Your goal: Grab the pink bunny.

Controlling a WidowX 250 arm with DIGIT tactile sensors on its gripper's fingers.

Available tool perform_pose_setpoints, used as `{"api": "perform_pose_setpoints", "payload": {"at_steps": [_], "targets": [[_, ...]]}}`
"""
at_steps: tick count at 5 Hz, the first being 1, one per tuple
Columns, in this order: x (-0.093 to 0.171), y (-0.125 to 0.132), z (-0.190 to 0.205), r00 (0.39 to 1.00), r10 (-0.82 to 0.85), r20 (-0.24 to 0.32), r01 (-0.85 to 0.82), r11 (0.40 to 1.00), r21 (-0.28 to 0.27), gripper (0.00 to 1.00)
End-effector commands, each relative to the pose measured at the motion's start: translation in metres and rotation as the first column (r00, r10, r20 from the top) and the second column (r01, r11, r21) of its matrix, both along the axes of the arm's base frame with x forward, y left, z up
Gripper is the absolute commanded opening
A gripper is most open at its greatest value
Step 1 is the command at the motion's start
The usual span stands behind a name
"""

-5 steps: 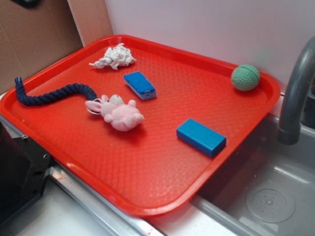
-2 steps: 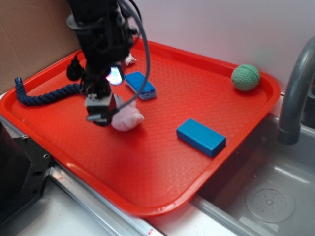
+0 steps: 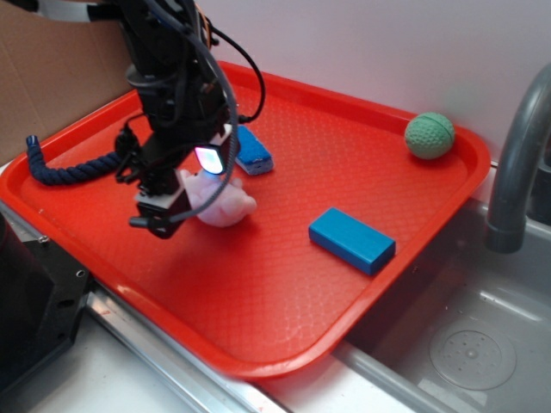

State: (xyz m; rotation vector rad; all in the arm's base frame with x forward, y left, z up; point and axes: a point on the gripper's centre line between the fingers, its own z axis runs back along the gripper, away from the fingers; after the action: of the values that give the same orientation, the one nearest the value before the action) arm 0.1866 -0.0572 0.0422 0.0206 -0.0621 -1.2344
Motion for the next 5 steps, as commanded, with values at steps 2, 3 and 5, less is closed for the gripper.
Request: {"api": "perform_pose_setpoints", "payload": {"at_steps": [2, 3, 5], "targets": [[-0.002, 0.004, -0.005, 0.969, 0.230, -0.090, -0.225, 0.972, 0.061, 0.00], [-0.022, 0.034, 0.043, 0.887, 0.456, -0.069, -0.458, 0.889, -0.022, 0.00], [-0.050, 0.045, 0.141, 0.562, 0.815, -0.142, -0.827, 0.552, -0.103, 0.00]]}}
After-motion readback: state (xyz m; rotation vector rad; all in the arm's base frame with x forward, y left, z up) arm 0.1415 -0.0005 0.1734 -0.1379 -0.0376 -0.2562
